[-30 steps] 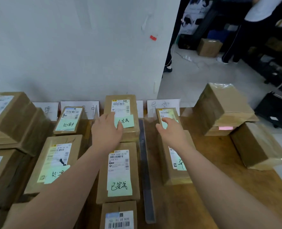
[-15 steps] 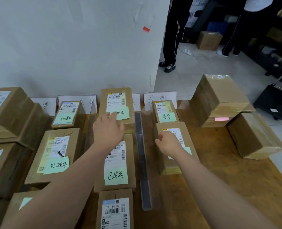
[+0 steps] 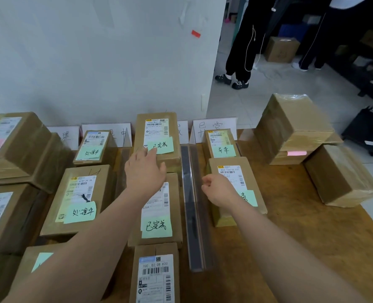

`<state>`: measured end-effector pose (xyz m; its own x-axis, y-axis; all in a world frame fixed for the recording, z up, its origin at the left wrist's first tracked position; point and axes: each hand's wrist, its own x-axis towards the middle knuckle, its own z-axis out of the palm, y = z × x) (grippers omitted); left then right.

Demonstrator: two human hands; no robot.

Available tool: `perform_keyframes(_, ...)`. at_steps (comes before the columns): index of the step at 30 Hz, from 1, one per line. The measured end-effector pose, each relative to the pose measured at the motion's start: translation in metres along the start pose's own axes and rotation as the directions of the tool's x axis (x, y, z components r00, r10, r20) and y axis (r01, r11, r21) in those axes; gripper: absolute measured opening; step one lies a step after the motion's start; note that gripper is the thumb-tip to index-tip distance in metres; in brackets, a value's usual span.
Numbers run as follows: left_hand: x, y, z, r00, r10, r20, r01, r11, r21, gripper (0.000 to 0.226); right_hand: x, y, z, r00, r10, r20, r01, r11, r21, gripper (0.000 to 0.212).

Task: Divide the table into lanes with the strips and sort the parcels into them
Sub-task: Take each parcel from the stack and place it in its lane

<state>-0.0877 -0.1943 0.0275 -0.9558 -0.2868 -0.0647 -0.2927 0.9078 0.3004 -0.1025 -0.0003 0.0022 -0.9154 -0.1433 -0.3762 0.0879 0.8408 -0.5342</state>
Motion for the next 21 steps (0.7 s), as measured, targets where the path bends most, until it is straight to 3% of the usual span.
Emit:
perform_keyframes(13, -0.011, 0.002, -0.009, 1.0, 0.021, -0.007, -0.021, 1.0, 0.016, 0.052, -0.005, 0.001, -0.007, 0.998, -0.033, -0.05, 0.033, 0.999, 0.008, 0.034)
perform_keyframes(21, -0.018, 0.01, -0.014, 0.995, 0.093, -0.027, -0.091, 0.995, 0.045, 0.054, -0.018, 0.003, -0.03, 0.982, -0.075, -0.173, 0.053, 0.99, -0.128, 0.035)
